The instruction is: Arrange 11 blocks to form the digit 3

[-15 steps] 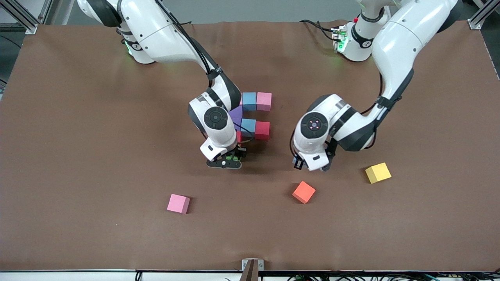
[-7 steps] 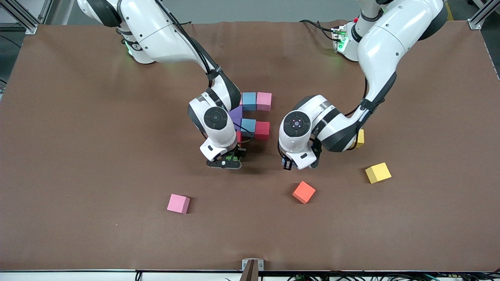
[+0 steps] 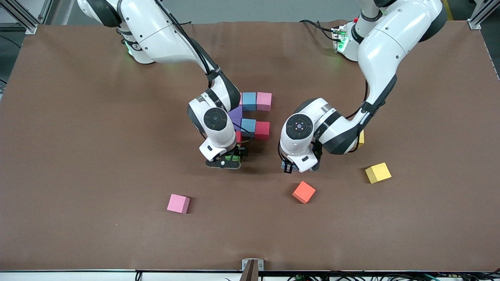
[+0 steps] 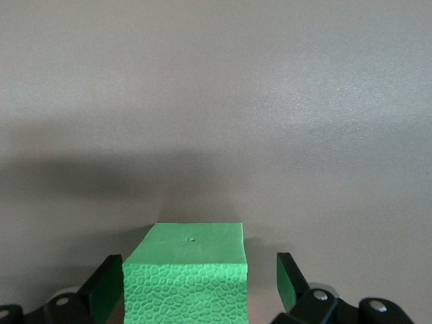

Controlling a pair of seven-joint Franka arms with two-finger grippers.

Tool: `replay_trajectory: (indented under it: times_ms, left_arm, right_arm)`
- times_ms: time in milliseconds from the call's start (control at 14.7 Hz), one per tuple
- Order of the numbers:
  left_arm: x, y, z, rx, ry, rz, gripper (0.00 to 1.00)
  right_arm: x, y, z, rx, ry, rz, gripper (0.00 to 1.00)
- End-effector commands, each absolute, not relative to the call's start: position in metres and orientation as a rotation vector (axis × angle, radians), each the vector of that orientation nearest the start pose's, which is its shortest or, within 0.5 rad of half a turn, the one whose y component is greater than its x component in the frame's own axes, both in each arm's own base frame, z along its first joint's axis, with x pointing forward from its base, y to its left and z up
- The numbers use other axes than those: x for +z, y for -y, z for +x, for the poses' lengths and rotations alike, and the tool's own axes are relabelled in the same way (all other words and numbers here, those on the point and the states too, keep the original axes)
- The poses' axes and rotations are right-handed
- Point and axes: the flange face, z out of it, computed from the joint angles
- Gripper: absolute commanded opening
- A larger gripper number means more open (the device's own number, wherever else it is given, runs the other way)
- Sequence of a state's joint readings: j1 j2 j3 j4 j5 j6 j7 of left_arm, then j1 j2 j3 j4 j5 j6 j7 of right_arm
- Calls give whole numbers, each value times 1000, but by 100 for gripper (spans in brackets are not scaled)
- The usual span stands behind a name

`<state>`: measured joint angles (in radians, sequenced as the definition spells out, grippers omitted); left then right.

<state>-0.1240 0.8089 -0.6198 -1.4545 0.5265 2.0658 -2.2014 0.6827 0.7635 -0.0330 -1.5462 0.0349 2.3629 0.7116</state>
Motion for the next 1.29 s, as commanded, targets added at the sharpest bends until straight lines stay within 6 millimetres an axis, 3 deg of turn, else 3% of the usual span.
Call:
replay_trajectory:
  times_ms: [0,136,339,543,814,1018,1221]
  left_arm:
    - [264,401,598,-9,1959,-2432,46]
    - [261,407,599,2,2001,-2416,46]
    - [257,431,600,23,2172,-2330,46]
    - [246,449,597,-14,2232,-2326,46]
    - [232,469,584,-1,2257,-2334,46]
    - [221,486,575,26,2277,-2331,46]
    - [214,499,567,48,2280,-2364,46]
  right_arm:
    - [213,-430,561,-52,-120,-3094,100]
    - [217,-429,562,-55,-117,-3092,100]
    - [248,-420,574,-40,-155,-3087,100]
    - [281,-411,587,6,-195,-3083,100]
    - [332,-338,621,37,-190,-3095,100]
    - [377,-249,653,9,-367,-3079,100]
    - [410,-188,662,25,-389,-3084,100]
